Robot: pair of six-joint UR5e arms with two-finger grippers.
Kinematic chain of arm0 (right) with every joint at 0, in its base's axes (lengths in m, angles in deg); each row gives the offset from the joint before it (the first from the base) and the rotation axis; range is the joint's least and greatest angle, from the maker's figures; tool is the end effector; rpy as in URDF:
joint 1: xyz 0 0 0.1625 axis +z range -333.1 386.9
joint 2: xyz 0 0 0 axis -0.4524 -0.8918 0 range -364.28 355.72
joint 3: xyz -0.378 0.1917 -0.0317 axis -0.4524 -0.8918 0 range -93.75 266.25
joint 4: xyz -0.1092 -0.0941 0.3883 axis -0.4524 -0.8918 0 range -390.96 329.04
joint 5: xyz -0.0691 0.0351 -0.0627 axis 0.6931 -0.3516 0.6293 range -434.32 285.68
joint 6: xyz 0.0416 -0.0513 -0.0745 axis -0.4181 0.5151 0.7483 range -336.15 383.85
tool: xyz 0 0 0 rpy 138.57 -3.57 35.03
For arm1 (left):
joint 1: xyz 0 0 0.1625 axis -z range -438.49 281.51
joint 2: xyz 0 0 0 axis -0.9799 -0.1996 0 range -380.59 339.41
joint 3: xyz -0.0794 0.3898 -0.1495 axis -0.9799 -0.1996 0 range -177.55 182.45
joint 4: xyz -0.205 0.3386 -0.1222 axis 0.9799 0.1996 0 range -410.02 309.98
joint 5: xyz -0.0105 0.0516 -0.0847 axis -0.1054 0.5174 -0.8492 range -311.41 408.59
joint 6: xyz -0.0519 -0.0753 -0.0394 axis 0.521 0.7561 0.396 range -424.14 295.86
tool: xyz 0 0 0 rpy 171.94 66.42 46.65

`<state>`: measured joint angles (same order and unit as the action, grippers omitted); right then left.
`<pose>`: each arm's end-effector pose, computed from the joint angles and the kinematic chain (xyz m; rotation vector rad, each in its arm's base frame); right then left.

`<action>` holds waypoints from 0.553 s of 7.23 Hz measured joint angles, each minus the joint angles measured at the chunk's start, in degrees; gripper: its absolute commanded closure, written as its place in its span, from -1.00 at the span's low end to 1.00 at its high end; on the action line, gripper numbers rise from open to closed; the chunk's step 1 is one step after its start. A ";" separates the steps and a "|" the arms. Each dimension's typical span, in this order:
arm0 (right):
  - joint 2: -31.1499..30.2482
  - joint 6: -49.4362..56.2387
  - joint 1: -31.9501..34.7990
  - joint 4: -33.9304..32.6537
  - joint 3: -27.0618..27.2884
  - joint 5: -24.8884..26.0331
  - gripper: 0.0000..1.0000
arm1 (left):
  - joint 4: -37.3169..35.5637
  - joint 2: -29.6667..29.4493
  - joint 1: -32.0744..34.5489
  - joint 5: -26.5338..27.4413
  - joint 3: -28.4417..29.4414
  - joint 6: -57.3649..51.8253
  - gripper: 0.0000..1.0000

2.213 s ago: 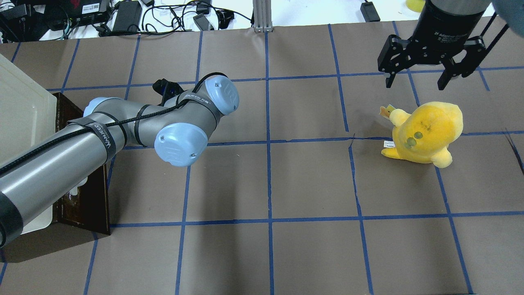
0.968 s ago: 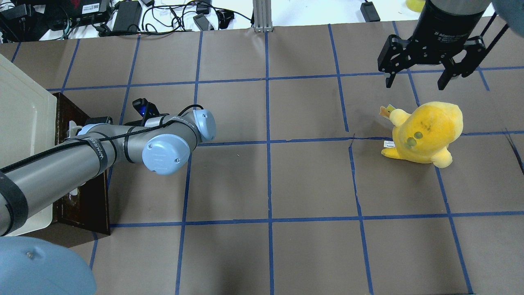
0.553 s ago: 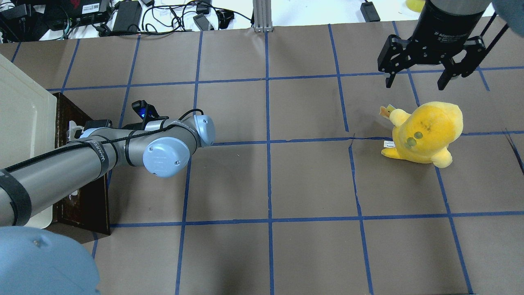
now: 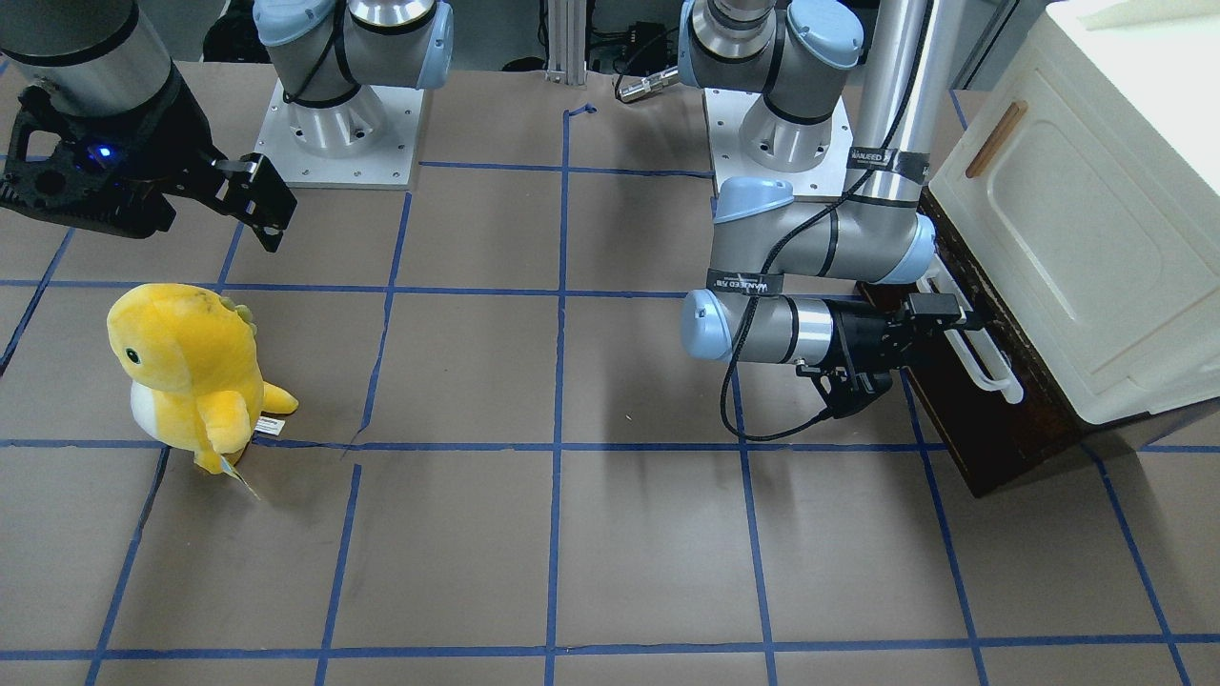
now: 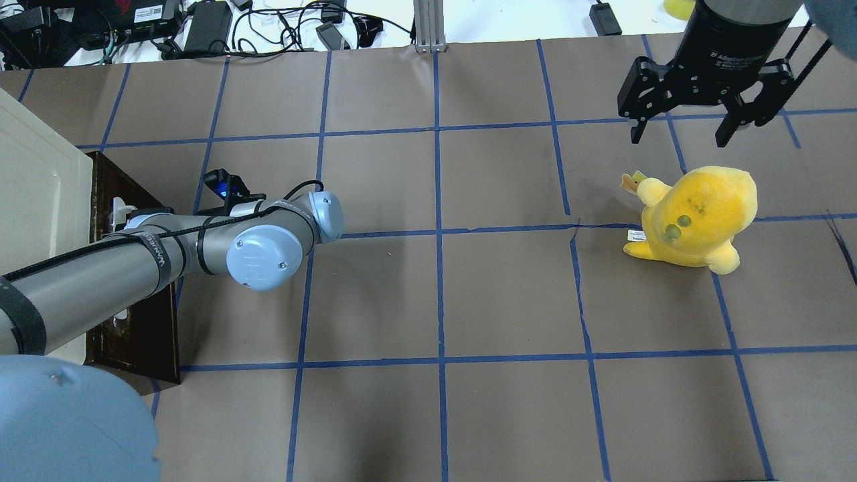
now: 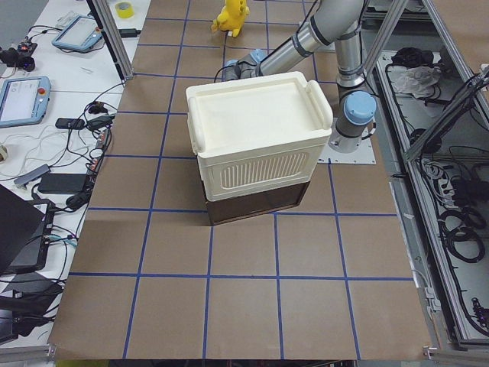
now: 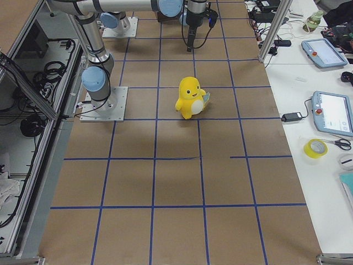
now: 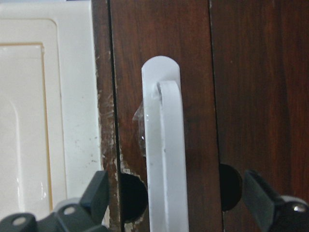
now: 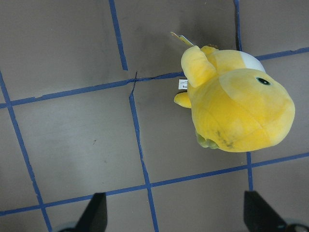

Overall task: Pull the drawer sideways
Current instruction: 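Lower the left gripper around the white handle and close it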

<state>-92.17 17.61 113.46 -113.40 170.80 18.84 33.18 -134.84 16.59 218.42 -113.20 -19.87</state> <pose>0.0977 -0.5060 0.5036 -0.2567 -3.0719 -0.1116 -0.0783 -0.4830 0.1691 -0.0391 1.6997 0.0155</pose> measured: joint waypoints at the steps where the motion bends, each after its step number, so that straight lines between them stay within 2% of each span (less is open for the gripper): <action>1: 0.00 0.00 -0.01 0.00 0.00 0.00 -1.00 | 0.83 0.00 -0.10 0.13 -0.12 0.11 -1.00; 2: 0.00 0.00 -0.01 0.00 0.00 0.00 -1.00 | 2.17 0.00 -0.15 0.28 -0.03 0.08 -0.97; 3: 0.00 0.00 0.00 0.00 0.00 0.00 -1.00 | 3.02 0.01 -0.20 0.90 0.02 -0.02 -0.85; 4: 0.00 0.00 -0.01 0.00 0.00 0.00 -1.00 | 3.39 0.08 -0.21 2.11 -0.06 -0.08 -0.52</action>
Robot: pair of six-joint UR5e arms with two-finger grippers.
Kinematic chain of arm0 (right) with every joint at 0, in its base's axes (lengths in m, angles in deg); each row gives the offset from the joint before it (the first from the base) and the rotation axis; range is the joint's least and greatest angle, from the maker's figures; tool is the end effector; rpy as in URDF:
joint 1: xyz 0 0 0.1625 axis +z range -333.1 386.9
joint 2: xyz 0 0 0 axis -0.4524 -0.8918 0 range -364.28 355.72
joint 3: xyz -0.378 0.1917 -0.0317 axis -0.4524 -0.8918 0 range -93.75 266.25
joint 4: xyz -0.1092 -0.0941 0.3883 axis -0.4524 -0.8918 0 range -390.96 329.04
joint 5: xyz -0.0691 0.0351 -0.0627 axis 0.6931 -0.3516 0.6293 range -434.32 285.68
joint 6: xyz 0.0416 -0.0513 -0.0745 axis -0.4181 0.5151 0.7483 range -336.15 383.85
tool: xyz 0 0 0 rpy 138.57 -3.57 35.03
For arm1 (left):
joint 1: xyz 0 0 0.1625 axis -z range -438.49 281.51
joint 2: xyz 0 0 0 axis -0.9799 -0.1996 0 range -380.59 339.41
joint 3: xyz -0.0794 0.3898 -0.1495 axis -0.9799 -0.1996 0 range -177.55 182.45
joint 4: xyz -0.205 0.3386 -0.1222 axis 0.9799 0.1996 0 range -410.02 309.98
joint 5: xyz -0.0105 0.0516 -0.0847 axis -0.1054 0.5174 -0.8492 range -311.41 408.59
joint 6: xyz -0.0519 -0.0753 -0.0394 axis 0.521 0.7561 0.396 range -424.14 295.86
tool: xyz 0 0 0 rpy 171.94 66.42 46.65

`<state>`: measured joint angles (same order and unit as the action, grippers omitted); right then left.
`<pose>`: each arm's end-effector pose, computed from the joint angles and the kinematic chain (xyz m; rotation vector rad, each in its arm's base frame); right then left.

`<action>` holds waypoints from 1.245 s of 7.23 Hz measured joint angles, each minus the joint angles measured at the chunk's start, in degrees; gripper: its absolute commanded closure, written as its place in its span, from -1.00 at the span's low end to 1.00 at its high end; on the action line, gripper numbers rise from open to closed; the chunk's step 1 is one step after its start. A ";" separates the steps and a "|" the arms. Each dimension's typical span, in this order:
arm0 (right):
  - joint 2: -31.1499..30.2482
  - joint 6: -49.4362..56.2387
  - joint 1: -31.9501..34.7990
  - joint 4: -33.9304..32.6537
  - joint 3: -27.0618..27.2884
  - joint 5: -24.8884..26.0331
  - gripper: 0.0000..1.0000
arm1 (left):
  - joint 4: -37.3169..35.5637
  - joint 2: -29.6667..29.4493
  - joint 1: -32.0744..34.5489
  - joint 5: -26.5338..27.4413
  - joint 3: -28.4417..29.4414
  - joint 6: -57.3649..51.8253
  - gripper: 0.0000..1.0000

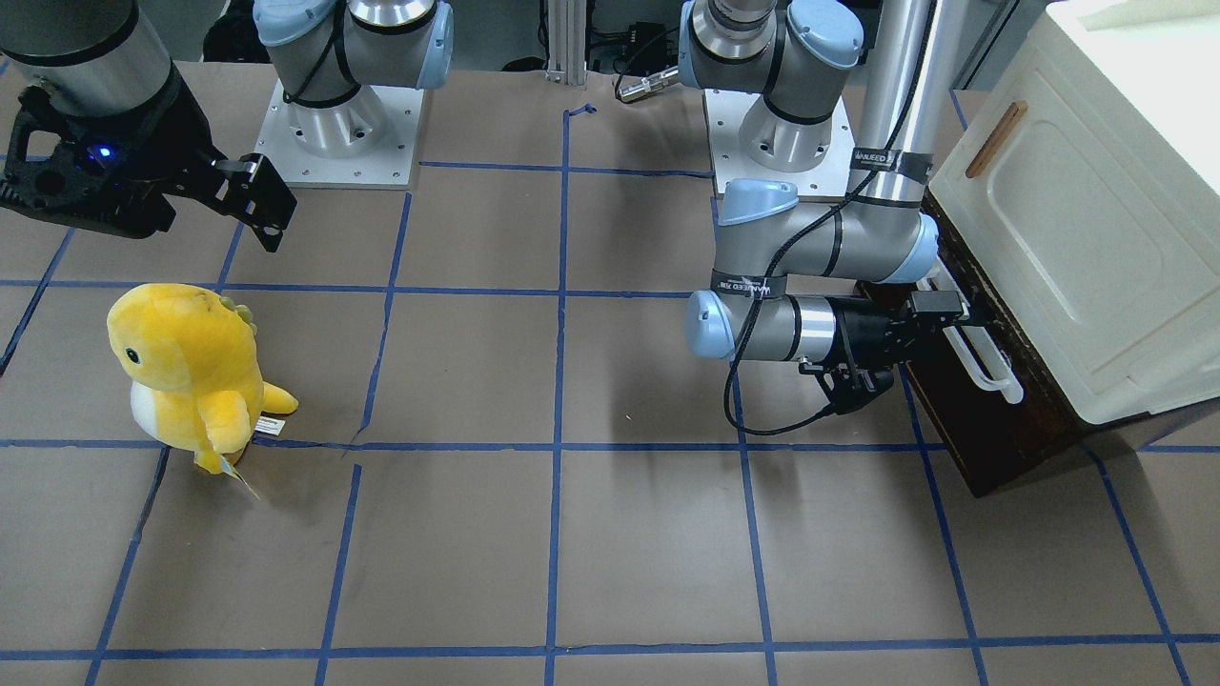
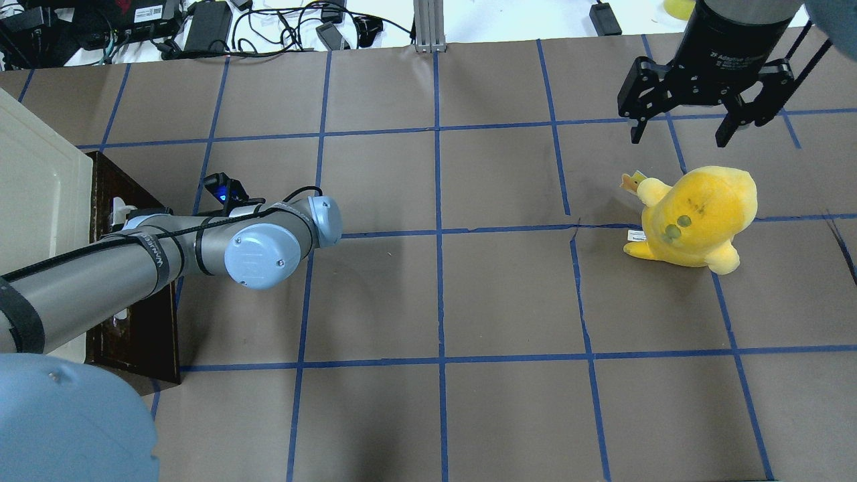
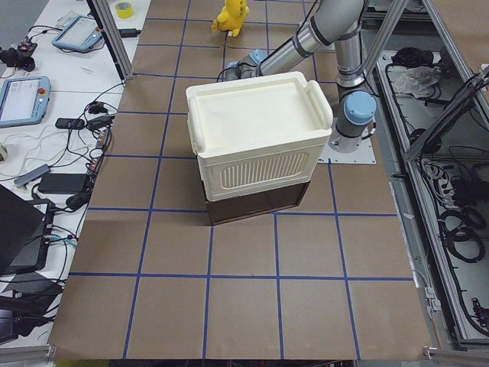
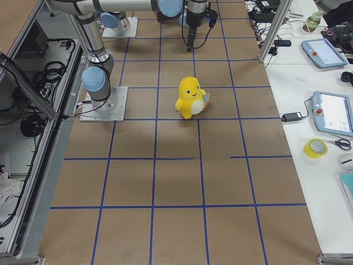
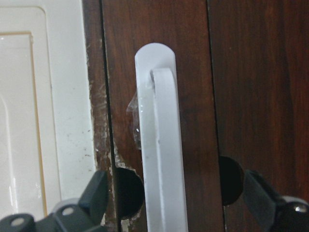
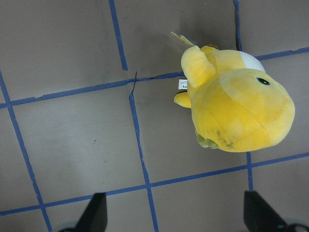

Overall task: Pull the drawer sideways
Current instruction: 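Lower the left gripper around the white handle and close it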

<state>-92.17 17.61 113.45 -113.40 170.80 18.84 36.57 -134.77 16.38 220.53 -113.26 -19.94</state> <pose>0.0976 -0.5060 0.5036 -0.2569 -3.0719 -0.1116 -0.0757 -0.4807 0.1684 0.0227 1.6676 0.0469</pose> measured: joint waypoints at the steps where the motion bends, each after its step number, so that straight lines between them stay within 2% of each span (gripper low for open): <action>1: 0.00 0.00 -0.01 0.00 0.00 0.00 -1.00 | 0.38 0.05 -0.02 0.92 -0.08 0.04 -0.19; 2: 0.00 0.00 -0.01 0.00 0.00 0.00 -1.00 | 0.83 0.20 -0.27 1.33 -0.09 0.08 -0.06; 7: 0.00 0.00 0.02 0.00 0.00 0.00 -1.00 | 1.22 -0.50 -1.88 1.46 0.52 -0.10 0.04; 8: 0.00 0.00 0.02 0.00 0.00 0.00 -1.00 | 1.21 -0.63 -1.76 1.43 0.65 -0.27 0.17; 9: 0.00 0.00 0.02 0.00 0.00 0.00 -1.00 | 1.21 -0.69 -1.65 1.45 0.73 -0.45 0.19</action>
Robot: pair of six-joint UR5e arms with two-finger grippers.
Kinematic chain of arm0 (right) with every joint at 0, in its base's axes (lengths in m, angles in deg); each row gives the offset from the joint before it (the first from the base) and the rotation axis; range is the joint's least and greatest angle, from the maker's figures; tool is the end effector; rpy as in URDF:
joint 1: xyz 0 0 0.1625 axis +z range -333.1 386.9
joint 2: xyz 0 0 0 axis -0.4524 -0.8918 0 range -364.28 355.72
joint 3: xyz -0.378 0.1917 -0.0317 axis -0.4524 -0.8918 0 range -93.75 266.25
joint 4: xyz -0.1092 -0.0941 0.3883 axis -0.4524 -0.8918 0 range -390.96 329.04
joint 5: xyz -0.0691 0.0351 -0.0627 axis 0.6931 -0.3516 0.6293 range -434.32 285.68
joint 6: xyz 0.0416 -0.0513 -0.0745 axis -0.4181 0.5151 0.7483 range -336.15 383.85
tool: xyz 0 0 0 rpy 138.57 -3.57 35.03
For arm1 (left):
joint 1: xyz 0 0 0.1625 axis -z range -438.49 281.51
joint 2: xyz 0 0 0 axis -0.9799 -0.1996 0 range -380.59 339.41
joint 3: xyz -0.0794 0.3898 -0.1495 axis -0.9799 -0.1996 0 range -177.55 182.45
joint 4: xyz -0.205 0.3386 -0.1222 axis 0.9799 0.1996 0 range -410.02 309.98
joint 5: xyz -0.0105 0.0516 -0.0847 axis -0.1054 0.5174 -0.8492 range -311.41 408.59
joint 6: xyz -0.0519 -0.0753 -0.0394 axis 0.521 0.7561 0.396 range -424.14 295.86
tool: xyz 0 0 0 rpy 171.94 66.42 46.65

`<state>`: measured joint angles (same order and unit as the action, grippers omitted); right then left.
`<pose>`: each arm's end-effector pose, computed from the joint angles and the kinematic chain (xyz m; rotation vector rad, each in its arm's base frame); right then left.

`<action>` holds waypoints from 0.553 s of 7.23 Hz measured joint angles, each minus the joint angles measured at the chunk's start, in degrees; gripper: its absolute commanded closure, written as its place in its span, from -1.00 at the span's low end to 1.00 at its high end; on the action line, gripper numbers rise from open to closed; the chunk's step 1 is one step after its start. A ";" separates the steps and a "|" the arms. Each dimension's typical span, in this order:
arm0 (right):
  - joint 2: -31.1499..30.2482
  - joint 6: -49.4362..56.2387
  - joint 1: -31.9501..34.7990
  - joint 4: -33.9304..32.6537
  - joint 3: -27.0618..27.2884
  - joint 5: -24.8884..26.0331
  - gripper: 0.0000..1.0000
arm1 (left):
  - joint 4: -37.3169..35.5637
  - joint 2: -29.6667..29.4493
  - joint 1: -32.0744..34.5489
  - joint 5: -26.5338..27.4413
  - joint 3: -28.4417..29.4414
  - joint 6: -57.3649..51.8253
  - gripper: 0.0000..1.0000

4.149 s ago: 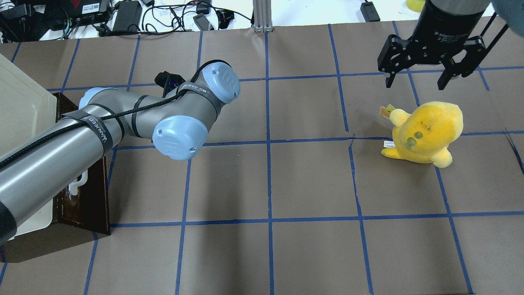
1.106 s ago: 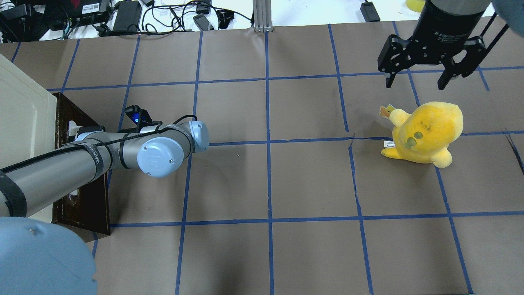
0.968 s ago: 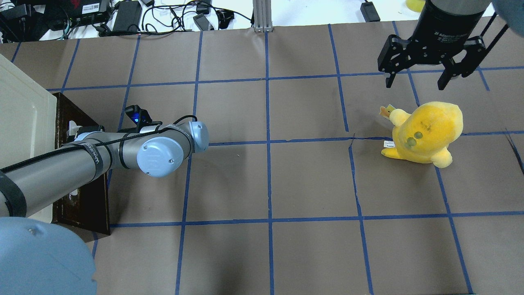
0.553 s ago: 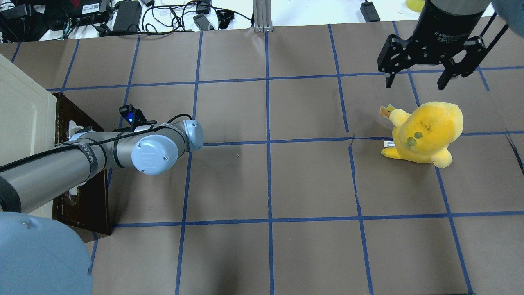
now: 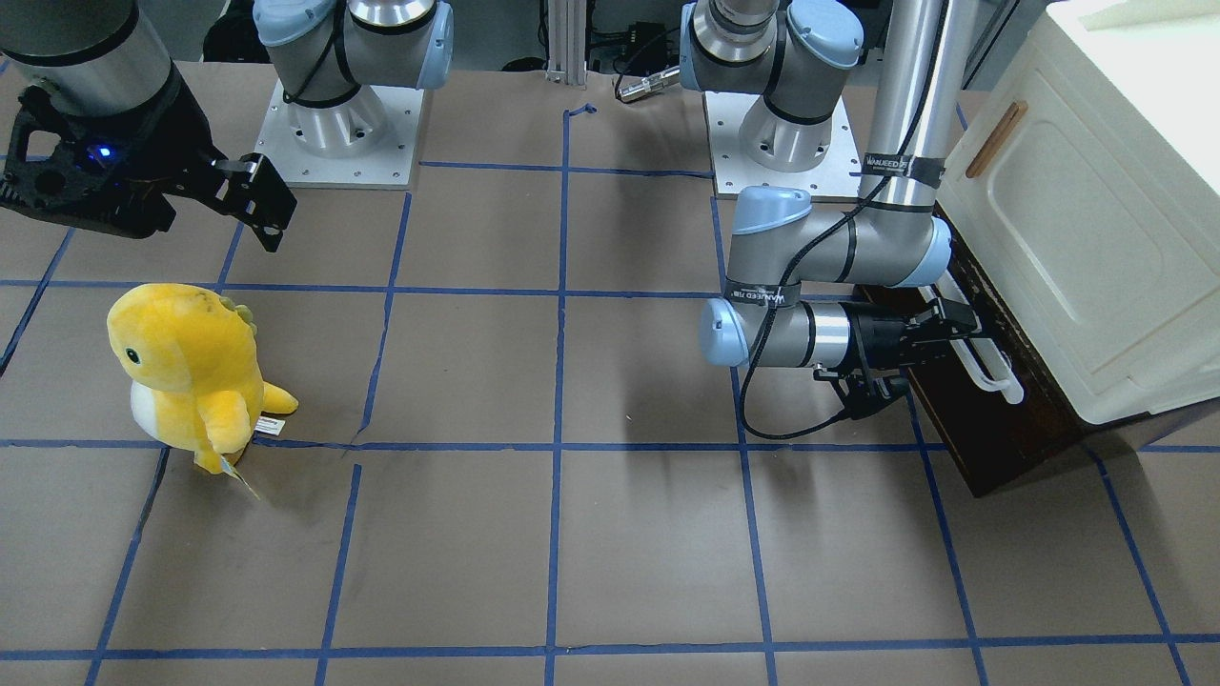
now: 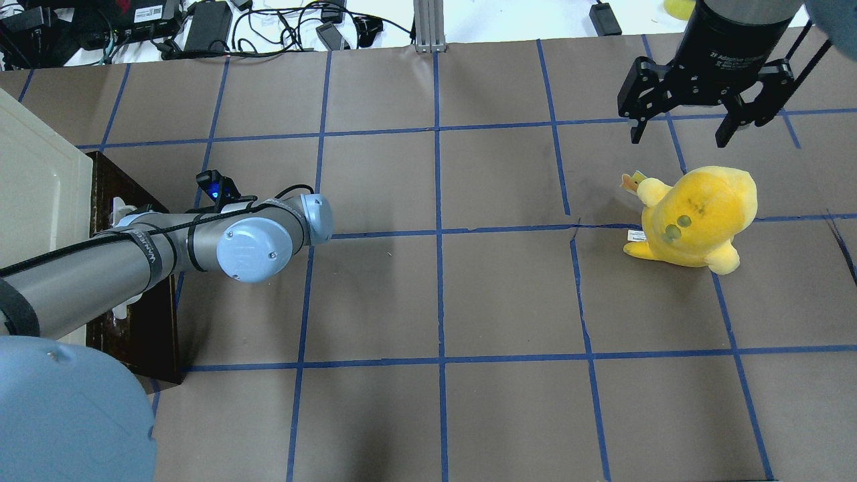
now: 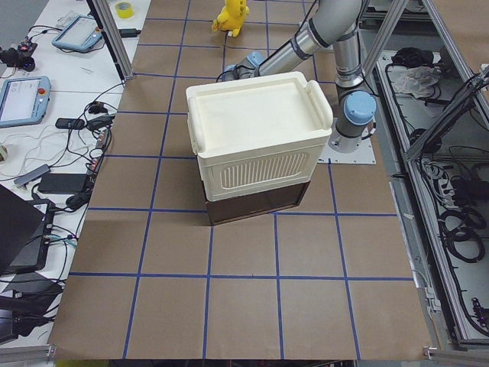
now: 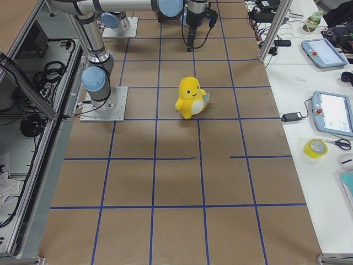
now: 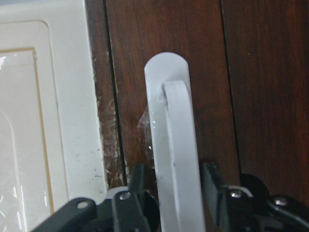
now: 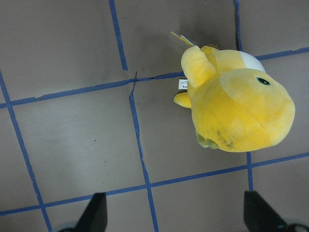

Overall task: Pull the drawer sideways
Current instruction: 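Lower the left gripper around the white handle and close it, then tighten the left gripper's hold on the white handle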

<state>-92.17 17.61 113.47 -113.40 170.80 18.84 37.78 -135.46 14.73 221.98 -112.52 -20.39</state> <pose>0.0978 -0.5060 0.5036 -0.2564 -3.0719 -0.1116 -0.0618 -0.4877 0.1670 0.0344 1.6487 0.0765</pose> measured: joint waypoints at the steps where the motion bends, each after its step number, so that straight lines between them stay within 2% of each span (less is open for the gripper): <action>1: 0.00 0.00 0.00 0.00 0.00 0.00 -1.00 | -0.09 -0.02 0.25 0.01 0.22 -0.90 0.19; 2: 0.00 0.00 0.00 0.00 0.00 0.00 -1.00 | -0.17 -0.04 0.77 -0.13 0.74 -2.43 0.19; 3: 0.00 0.00 0.00 0.00 0.00 0.00 -1.00 | -0.09 -0.08 1.26 -0.42 1.27 -3.34 0.35; 4: 0.00 0.00 0.00 0.00 0.00 0.00 -1.00 | 0.01 -0.08 1.51 -0.59 1.51 -3.58 0.37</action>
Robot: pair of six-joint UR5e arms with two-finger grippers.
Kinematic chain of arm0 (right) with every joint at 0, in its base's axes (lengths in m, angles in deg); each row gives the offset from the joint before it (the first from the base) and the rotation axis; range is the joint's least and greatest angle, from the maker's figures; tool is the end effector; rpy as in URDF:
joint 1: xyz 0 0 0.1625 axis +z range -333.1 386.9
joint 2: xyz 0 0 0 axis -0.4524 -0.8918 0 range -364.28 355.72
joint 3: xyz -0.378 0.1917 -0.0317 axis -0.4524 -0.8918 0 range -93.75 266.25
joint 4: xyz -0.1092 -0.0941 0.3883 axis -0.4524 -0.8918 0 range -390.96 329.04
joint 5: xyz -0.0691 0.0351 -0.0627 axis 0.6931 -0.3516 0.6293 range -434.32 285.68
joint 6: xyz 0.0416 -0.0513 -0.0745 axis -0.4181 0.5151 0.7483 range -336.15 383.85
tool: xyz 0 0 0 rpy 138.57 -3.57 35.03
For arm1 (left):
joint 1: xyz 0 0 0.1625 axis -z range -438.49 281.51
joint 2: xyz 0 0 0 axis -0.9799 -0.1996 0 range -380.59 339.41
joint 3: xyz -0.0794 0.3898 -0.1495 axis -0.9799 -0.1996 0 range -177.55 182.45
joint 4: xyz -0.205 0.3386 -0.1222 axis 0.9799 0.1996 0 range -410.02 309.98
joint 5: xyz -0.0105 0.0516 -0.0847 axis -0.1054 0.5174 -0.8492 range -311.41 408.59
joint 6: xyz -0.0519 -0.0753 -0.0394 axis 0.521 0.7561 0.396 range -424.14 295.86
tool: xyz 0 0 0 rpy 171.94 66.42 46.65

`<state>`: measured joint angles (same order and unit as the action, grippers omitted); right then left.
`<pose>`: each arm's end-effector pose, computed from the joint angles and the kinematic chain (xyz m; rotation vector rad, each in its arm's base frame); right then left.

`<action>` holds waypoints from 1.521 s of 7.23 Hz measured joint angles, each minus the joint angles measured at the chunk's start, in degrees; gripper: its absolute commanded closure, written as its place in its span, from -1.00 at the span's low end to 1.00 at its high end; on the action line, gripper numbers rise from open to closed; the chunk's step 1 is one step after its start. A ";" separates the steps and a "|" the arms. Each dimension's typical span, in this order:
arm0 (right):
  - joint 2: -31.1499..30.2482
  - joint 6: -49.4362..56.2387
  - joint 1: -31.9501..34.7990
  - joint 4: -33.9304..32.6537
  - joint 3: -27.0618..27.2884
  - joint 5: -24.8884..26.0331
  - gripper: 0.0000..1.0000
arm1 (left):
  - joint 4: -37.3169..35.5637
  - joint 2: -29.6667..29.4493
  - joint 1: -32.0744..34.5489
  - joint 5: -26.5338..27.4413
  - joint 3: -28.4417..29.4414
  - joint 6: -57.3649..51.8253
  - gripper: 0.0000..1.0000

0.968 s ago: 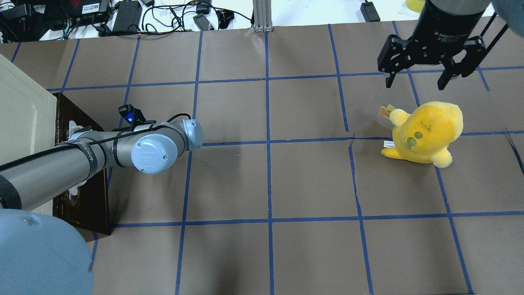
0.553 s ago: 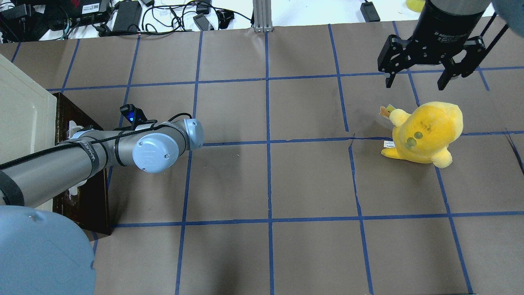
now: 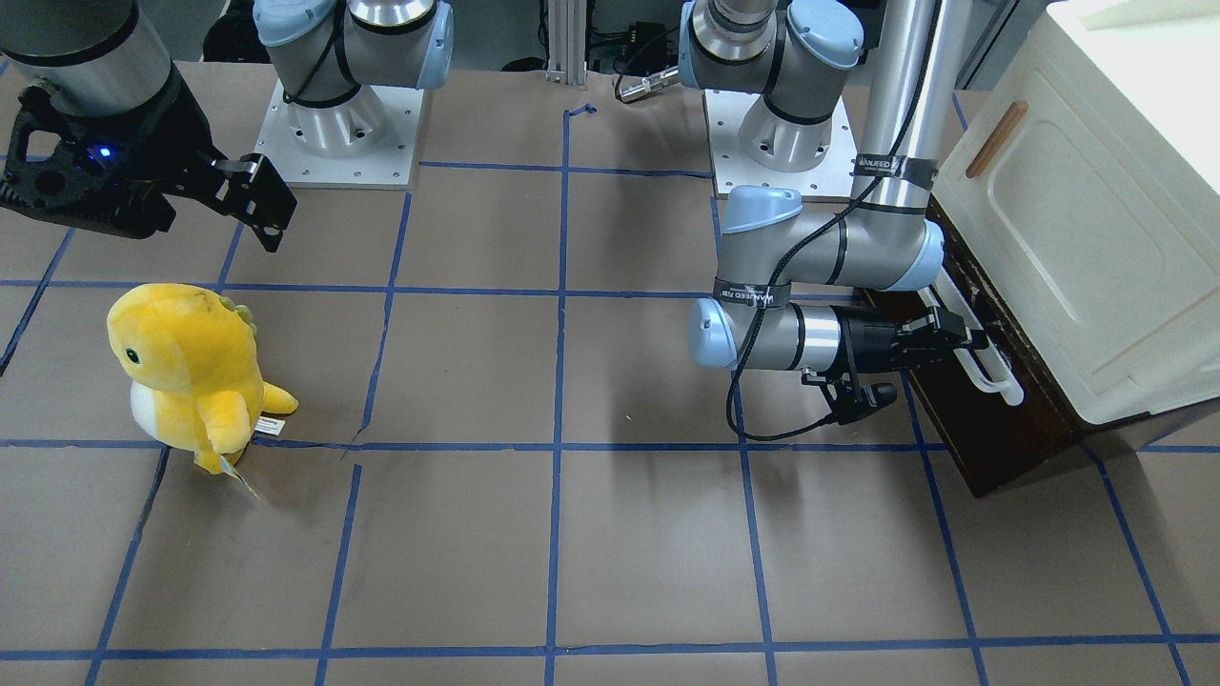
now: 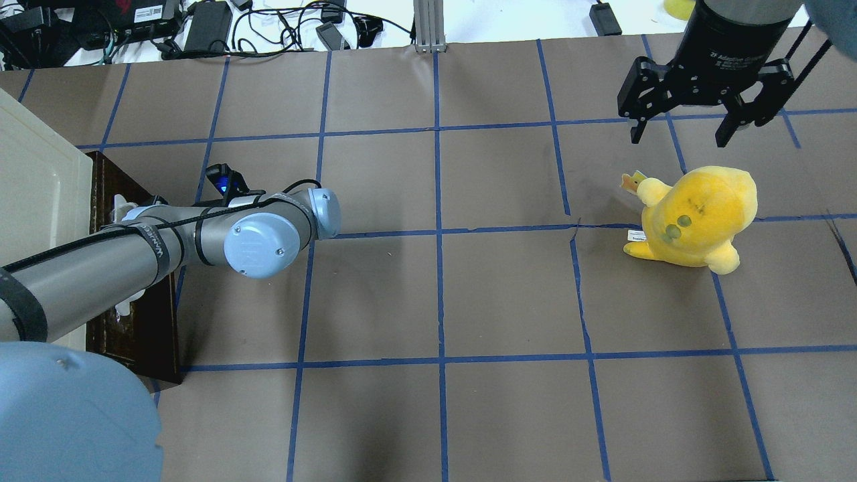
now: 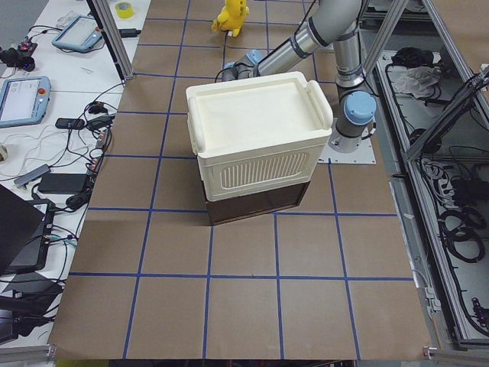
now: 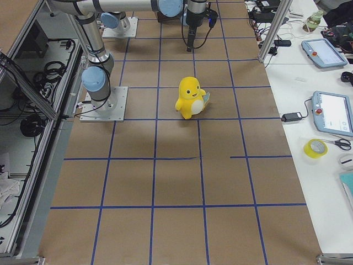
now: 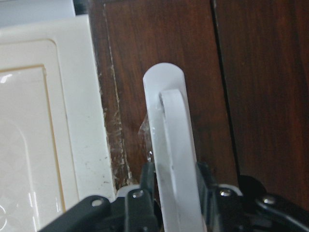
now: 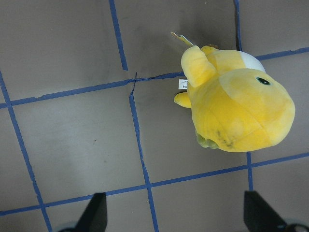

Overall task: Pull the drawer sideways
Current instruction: 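Tighten the left gripper's hold on the white handle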

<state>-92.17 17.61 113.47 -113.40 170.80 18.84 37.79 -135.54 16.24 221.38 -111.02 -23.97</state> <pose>0.0978 -0.5060 0.5036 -0.2564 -3.0719 -0.1116 -0.0755 -0.4950 0.1739 0.0837 1.6565 0.0898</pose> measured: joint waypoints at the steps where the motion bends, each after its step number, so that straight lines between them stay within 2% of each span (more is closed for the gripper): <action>1: 0.00 0.00 -0.01 0.02 0.00 0.00 -1.00 | 0.07 -0.01 0.13 -0.11 0.03 -0.07 0.37; 3: 0.00 0.00 -0.02 0.02 0.00 0.00 -1.00 | 0.15 -0.06 0.19 -0.17 -0.04 0.10 0.41; 6: 0.00 0.00 0.00 0.00 0.00 0.00 -1.00 | 0.16 -0.09 0.20 -0.18 -0.09 0.12 0.80; 11: 0.00 0.00 -0.03 0.00 0.00 0.00 -1.00 | 0.20 -0.51 0.40 -0.16 0.17 -0.64 0.86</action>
<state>-92.17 17.61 113.44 -113.40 170.80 18.84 37.99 -136.06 16.64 221.22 -110.84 -24.61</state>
